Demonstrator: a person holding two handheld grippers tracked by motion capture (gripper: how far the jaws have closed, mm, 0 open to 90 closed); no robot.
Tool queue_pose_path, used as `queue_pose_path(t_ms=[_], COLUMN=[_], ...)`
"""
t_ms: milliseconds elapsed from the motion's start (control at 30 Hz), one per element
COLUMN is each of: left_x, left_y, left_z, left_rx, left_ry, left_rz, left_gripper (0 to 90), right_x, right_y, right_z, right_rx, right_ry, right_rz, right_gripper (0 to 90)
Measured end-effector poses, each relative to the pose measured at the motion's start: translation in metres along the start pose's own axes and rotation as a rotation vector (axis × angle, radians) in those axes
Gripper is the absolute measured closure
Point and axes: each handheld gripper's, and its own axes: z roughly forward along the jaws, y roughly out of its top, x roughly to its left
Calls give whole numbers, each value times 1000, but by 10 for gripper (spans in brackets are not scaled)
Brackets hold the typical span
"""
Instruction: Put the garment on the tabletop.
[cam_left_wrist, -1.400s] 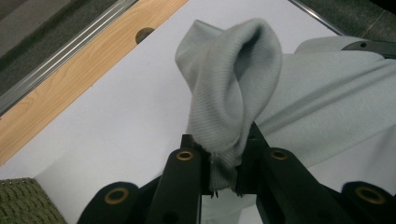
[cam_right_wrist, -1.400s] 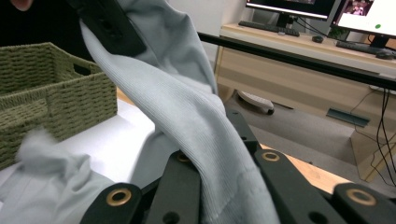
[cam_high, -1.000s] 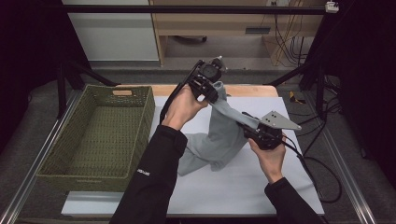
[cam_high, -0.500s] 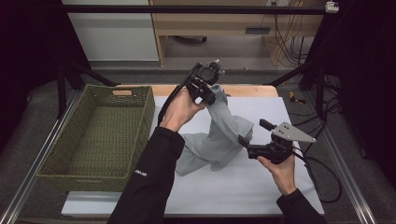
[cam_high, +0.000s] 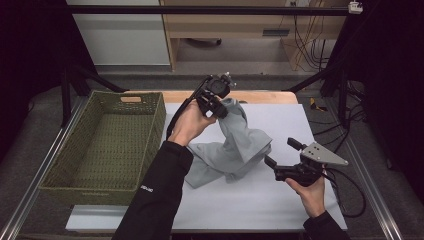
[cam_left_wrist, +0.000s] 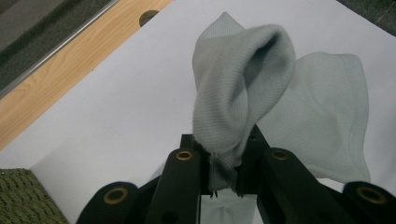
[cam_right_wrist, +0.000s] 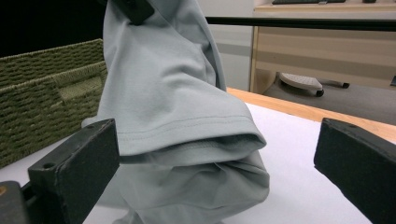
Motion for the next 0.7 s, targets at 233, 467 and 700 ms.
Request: queue_pose_path(t_ms=[233, 467, 700], left_x=[-2, -8, -11], left_y=[-12, -29, -41], left_z=[13, 32, 51], left_rx=[-6, 1, 19], left_ry=[-13, -28, -43], left_rz=[16, 39, 37], left_gripper=[803, 801, 799], right_x=[-6, -11, -12], right_y=[-12, -23, -27], right_z=[-7, -13, -15], right_rx=[2, 17, 17], right_ry=[-12, -17, -25], right_rz=[6, 19, 18], right_gripper=[9, 9, 9])
